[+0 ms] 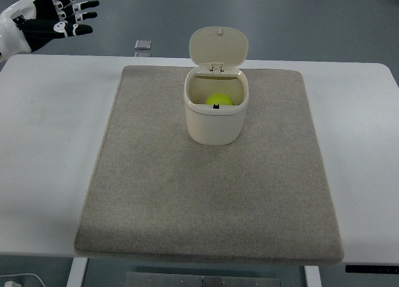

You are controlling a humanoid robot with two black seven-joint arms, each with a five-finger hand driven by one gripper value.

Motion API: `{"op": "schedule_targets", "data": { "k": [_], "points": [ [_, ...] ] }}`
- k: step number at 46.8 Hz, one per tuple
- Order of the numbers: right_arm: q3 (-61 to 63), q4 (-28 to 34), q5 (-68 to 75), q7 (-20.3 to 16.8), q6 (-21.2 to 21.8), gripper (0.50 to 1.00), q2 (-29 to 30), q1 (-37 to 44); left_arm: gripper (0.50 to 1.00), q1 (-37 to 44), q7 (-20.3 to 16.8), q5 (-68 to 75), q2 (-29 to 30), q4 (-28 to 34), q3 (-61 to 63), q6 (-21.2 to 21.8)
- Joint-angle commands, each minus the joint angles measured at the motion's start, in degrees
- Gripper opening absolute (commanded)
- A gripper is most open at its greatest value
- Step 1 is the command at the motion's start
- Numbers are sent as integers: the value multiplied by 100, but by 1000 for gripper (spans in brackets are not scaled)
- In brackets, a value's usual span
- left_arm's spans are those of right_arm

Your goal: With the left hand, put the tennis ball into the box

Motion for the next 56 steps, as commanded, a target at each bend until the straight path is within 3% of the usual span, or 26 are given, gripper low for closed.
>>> {"op": "schedule_targets", "data": {
  "k": [1,8,14,22,37,56],
  "points": [
    [0,0,0,7,-8,938,0,0,994,80,590,-805,-94,222,-13,-249],
    [0,0,0,7,1,938,0,0,994,186,1540,-1940,-129,319,-13,-249],
    [0,0,8,7,1,938,0,0,994,327,1980,-2205,-383,582,-40,-240],
    [0,0,0,-2,1,938,0,0,994,336,2217,-2319,-674,1031,-49,-284],
    [0,0,0,7,1,938,0,0,994,336,2587,-3426,-648,1066,-127,-275],
    [0,0,0,7,1,938,0,0,994,344,2595,-3743,-621,1101,-251,-523]
  ]
}}
